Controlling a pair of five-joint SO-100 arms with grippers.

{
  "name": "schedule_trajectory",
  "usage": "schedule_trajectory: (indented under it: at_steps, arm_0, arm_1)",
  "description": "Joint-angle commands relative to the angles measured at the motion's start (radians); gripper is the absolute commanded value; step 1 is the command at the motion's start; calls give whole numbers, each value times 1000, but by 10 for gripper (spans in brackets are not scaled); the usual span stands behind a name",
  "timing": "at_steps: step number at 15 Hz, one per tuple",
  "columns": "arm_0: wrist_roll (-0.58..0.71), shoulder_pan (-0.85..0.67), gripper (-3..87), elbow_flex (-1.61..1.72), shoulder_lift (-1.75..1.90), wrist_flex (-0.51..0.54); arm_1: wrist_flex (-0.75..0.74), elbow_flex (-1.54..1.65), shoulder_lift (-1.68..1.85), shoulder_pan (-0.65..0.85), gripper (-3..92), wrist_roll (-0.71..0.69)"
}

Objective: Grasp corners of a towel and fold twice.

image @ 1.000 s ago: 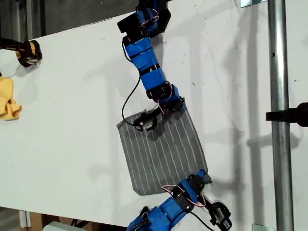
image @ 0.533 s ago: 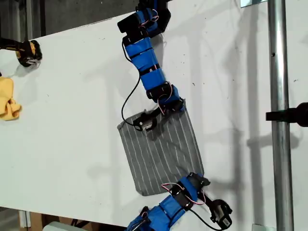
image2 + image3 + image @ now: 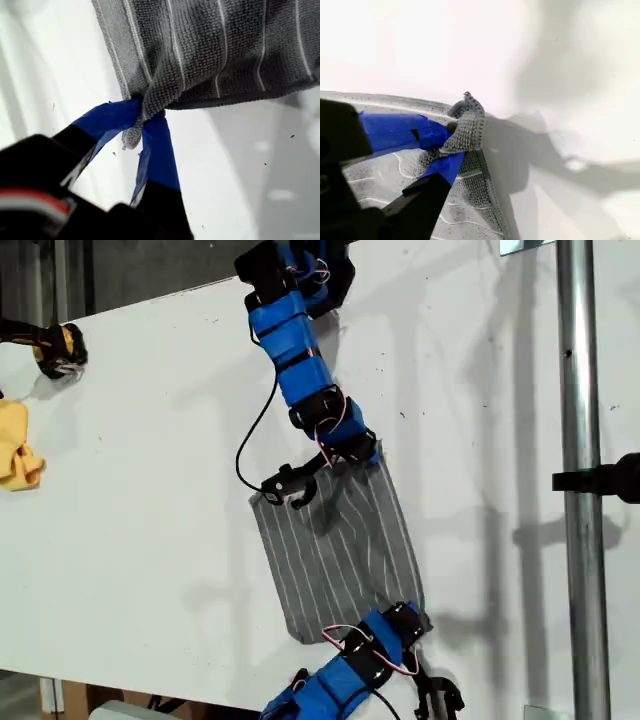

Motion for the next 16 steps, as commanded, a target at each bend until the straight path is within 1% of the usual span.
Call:
schedule_trajectory:
  at_steps: [1,2,4,5,6,8,10,14,16]
  arm_0:
    - [101,-31,-26,-52,143,3]
    - [138,-31,-26,-51,179,-15]
    - [206,-21,-26,-29,242,-92]
    - [225,-14,-26,-18,255,-129]
    - [230,-11,-26,-15,256,-141]
    - [189,-40,-26,-2,265,-109]
    - [196,-98,-26,0,290,-54]
    - [314,-230,-26,-11,380,40]
    - [344,-299,-26,26,416,84]
  arm_1:
    - [34,-54,158,-40,-2,-17]
    - [60,-54,183,-57,-2,-18]
    - [84,-54,216,-100,-2,-14]
    - [81,-54,219,-117,-2,-14]
    - [83,-54,212,-118,-2,-12]
    - [72,-54,201,-75,-2,-26]
    - [57,-71,212,-12,-2,-55]
    - [78,-110,249,101,-2,-120]
    - [21,-71,242,190,-2,-186]
